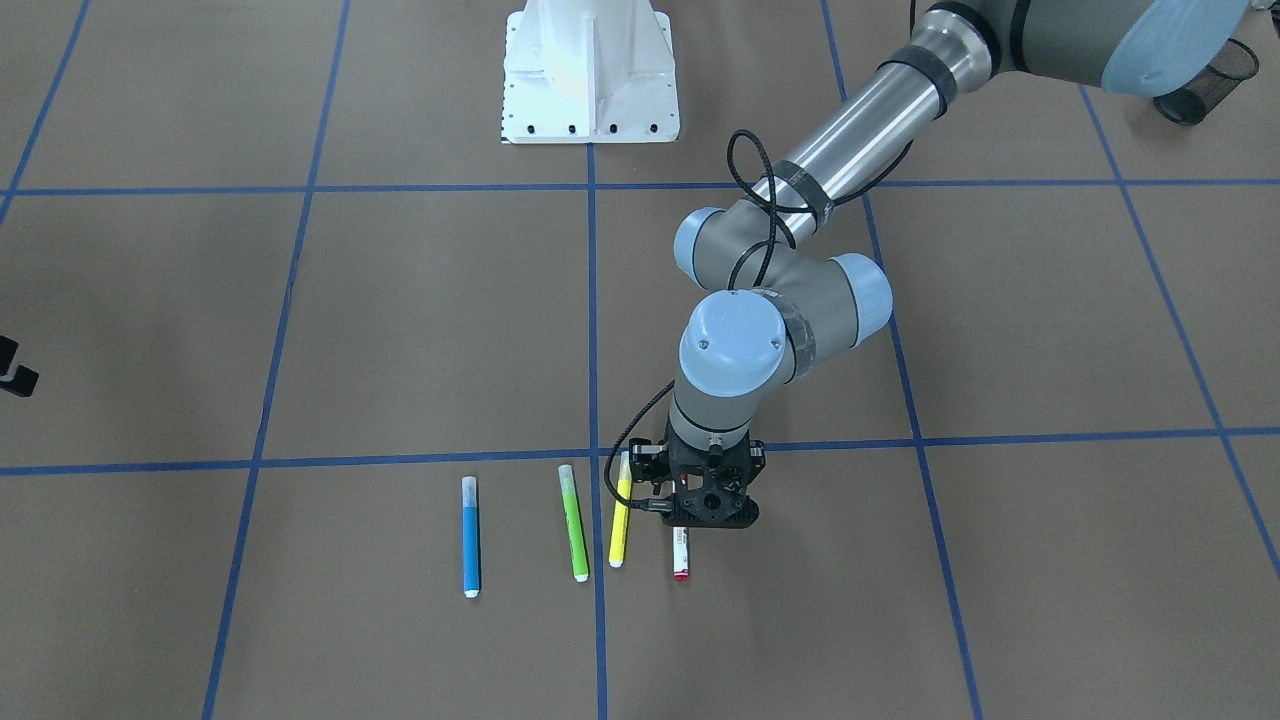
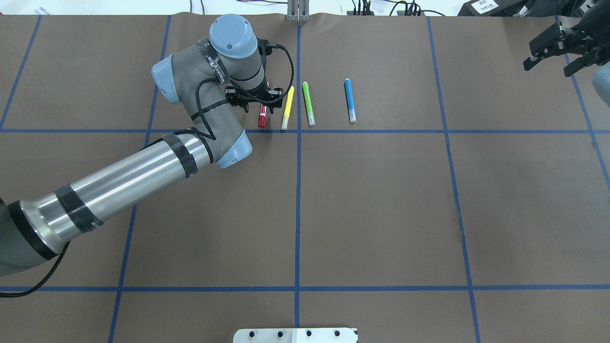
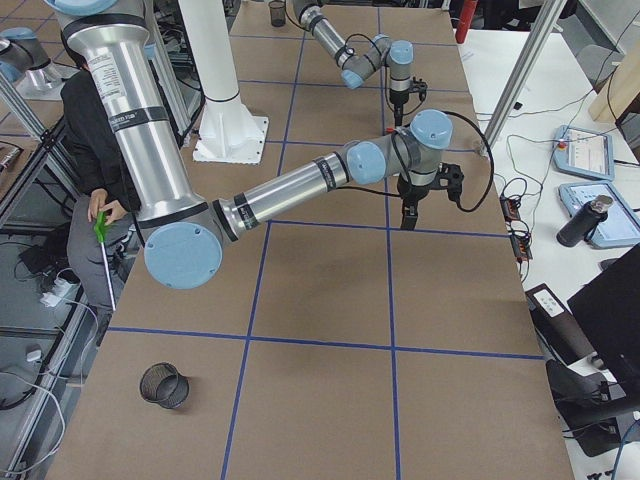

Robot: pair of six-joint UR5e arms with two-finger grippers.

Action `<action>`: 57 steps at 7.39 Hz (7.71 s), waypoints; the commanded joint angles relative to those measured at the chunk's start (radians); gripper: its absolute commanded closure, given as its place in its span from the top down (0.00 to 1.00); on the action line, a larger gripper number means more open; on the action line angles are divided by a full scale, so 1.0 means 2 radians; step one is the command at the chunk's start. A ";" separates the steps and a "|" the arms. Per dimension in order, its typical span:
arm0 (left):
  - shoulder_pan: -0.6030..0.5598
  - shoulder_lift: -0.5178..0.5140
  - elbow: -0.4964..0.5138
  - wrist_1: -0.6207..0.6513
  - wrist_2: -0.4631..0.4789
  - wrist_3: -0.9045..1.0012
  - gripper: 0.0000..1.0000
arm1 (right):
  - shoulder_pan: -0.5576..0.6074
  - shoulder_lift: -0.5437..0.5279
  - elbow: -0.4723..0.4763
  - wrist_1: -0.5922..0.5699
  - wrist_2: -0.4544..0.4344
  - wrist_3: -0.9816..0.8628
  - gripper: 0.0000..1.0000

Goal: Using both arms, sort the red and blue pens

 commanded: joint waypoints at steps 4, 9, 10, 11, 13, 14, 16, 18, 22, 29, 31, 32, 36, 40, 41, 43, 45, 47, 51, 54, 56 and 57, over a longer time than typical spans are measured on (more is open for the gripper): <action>0.006 -0.007 0.014 -0.001 0.000 0.000 0.49 | -0.018 0.025 -0.015 0.000 -0.002 0.018 1.00; 0.007 -0.007 0.016 0.000 0.000 0.000 0.10 | -0.019 0.028 -0.015 0.000 -0.002 0.021 1.00; 0.007 -0.007 0.013 0.002 0.000 -0.002 0.00 | -0.020 0.028 -0.015 0.000 -0.002 0.022 1.00; 0.005 -0.006 0.011 0.002 -0.001 -0.006 0.00 | -0.019 0.029 -0.015 0.000 -0.002 0.022 1.00; -0.013 0.000 -0.008 0.028 -0.004 -0.016 0.00 | -0.020 0.043 -0.025 0.000 -0.005 0.027 1.00; -0.031 0.004 -0.031 0.069 -0.008 -0.015 0.00 | -0.023 0.061 -0.041 0.001 -0.007 0.030 0.99; -0.078 0.066 -0.090 0.091 -0.078 -0.016 0.00 | -0.034 0.106 -0.083 0.001 -0.015 0.031 0.99; -0.146 0.141 -0.142 0.094 -0.131 -0.010 0.00 | -0.063 0.121 -0.122 0.086 -0.049 0.094 0.99; -0.272 0.213 -0.207 0.215 -0.171 0.095 0.00 | -0.159 0.192 -0.234 0.186 -0.118 0.229 0.98; -0.329 0.270 -0.212 0.251 -0.172 0.212 0.00 | -0.234 0.264 -0.334 0.188 -0.163 0.209 0.89; -0.334 0.281 -0.214 0.251 -0.172 0.225 0.00 | -0.236 0.267 -0.351 0.187 -0.163 0.168 0.85; -0.336 0.282 -0.215 0.251 -0.172 0.226 0.00 | -0.238 0.268 -0.354 0.187 -0.164 0.161 0.82; -0.337 0.287 -0.214 0.251 -0.172 0.240 0.00 | -0.245 0.290 -0.387 0.183 -0.173 0.127 0.74; -0.337 0.287 -0.214 0.250 -0.172 0.241 0.00 | -0.247 0.291 -0.390 0.183 -0.174 0.120 0.37; -0.337 0.287 -0.214 0.250 -0.172 0.241 0.00 | -0.248 0.291 -0.390 0.183 -0.174 0.120 0.21; -0.337 0.287 -0.212 0.251 -0.172 0.249 0.00 | -0.248 0.291 -0.390 0.183 -0.174 0.120 0.00; -0.338 0.287 -0.212 0.251 -0.172 0.249 0.00 | -0.245 0.300 -0.387 0.182 -0.173 0.117 0.00; -0.358 0.303 -0.212 0.252 -0.172 0.294 0.00 | -0.229 0.296 -0.334 0.111 -0.175 0.107 0.00; -0.422 0.377 -0.231 0.262 -0.122 0.417 0.00 | -0.179 0.230 -0.245 0.012 -0.207 -0.011 0.00; -0.454 0.488 -0.277 0.261 -0.103 0.431 0.00 | -0.126 0.169 -0.189 -0.035 -0.227 -0.092 0.00; -0.490 0.573 -0.326 0.276 -0.106 0.431 0.00 | -0.095 0.158 -0.179 -0.084 -0.229 -0.189 0.00; -0.507 0.586 -0.343 0.322 -0.107 0.431 0.00 | -0.084 0.147 -0.178 -0.089 -0.236 -0.196 0.00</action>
